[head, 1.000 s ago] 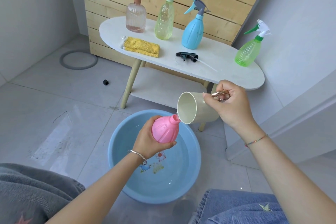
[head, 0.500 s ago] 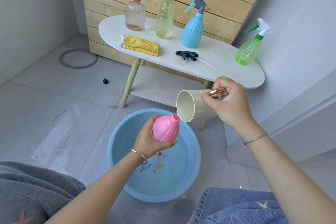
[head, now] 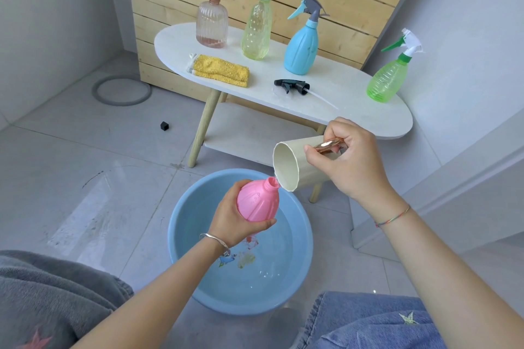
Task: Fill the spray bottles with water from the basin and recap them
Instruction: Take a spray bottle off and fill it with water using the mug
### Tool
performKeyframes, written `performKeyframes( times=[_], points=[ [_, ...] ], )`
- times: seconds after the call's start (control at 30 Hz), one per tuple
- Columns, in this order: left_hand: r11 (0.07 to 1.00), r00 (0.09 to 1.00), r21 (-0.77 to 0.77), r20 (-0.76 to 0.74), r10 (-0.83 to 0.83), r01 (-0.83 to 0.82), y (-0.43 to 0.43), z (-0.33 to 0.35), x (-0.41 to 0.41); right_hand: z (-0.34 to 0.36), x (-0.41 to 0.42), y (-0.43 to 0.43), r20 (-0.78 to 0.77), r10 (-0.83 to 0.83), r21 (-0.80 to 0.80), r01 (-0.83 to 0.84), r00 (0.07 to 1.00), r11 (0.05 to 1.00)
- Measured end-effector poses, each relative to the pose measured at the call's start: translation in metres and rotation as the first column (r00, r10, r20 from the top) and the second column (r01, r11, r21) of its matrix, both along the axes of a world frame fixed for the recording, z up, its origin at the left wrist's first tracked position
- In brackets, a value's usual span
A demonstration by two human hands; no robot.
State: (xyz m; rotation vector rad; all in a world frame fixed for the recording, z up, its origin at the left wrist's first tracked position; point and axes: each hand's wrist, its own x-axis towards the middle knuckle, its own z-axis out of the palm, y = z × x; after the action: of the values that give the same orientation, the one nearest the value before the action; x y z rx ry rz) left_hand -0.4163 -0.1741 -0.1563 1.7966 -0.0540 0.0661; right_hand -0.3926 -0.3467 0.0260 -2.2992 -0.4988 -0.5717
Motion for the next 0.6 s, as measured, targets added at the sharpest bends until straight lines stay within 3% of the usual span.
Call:
performKeyframes(
  times=[0.6],
  points=[
    [1.000, 1.000, -0.003, -0.017, 0.007, -0.007, 0.0003, -0.0003, -0.0016, 0.0025, 0.0004, 0.0103, 0.088, 0.084, -0.116, -0.073, 0.993, 0.990]
  ],
)
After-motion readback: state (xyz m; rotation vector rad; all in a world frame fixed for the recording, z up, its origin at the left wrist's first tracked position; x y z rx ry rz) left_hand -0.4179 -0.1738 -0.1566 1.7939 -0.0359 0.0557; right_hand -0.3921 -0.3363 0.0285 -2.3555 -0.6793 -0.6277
